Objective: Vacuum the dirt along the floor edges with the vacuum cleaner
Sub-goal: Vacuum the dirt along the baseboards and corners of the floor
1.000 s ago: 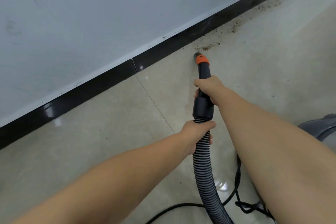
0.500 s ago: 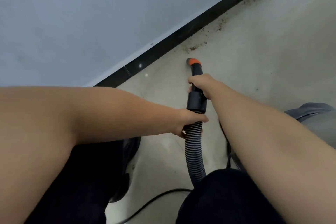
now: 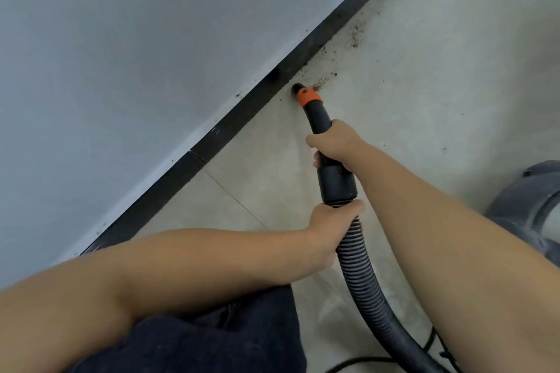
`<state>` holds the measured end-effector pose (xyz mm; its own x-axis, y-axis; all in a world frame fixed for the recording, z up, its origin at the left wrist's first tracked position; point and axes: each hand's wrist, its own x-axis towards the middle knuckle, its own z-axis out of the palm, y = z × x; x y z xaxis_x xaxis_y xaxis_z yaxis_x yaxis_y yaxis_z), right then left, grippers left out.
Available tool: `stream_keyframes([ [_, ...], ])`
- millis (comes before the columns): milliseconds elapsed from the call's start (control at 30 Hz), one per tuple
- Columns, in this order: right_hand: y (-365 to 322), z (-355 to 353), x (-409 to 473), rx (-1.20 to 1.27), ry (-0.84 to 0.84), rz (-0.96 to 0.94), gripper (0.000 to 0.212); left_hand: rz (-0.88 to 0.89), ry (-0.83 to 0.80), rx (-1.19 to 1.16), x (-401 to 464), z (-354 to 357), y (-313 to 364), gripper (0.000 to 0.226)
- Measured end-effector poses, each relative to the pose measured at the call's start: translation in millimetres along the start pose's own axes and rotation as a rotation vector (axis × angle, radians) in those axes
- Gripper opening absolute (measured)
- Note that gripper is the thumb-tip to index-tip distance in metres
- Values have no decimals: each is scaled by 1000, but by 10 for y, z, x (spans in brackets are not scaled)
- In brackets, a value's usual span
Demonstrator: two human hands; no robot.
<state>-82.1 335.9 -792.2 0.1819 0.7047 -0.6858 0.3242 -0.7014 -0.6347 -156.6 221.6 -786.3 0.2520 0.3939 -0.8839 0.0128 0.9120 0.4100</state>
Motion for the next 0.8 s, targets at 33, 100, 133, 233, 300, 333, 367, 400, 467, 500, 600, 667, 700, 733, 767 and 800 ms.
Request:
stream_keyframes([
  [33,-18,13,14,-9,-3,-9,23,-6,-5,6,9,-32,23,40],
  [100,-73,44,32,1,-4,-16,25,-12,-8,24,17,-98,69,40],
  [133,-101,69,32,19,-5,-14,26,-10,-8,30,14,-138,89,40],
  [233,-183,186,1,49,-6,-10,26,-2,-12,20,-19,-277,144,41],
  [300,-194,241,-13,68,6,-5,27,-1,-34,24,-39,-355,152,39],
  [333,-185,257,-26,75,14,0,27,-1,-47,32,-46,-387,145,33],
  [367,-169,270,-43,77,19,4,27,-2,-59,39,-55,-410,133,26],
  [400,-147,279,-65,79,21,6,27,-7,-66,44,-69,-428,112,21],
  [467,-96,302,-124,82,21,14,25,-17,-66,53,-99,-448,36,16],
  [500,-73,320,-158,76,14,18,24,-19,-64,58,-115,-452,-9,15],
  [600,-55,391,-215,66,-27,24,22,-17,-53,57,-132,-476,-99,14],
  [667,-88,424,-198,69,-25,18,22,-11,-49,46,-117,-507,-79,14],
  [700,-117,428,-177,70,-10,17,22,-7,-49,45,-101,-523,-44,14],
  [733,-150,422,-153,74,9,18,23,-3,-50,50,-88,-536,1,15],
  [767,-184,408,-129,76,27,20,24,2,-53,56,-76,-542,50,15],
  [800,-215,387,-104,75,40,20,25,5,-60,59,-62,-540,99,16],
])
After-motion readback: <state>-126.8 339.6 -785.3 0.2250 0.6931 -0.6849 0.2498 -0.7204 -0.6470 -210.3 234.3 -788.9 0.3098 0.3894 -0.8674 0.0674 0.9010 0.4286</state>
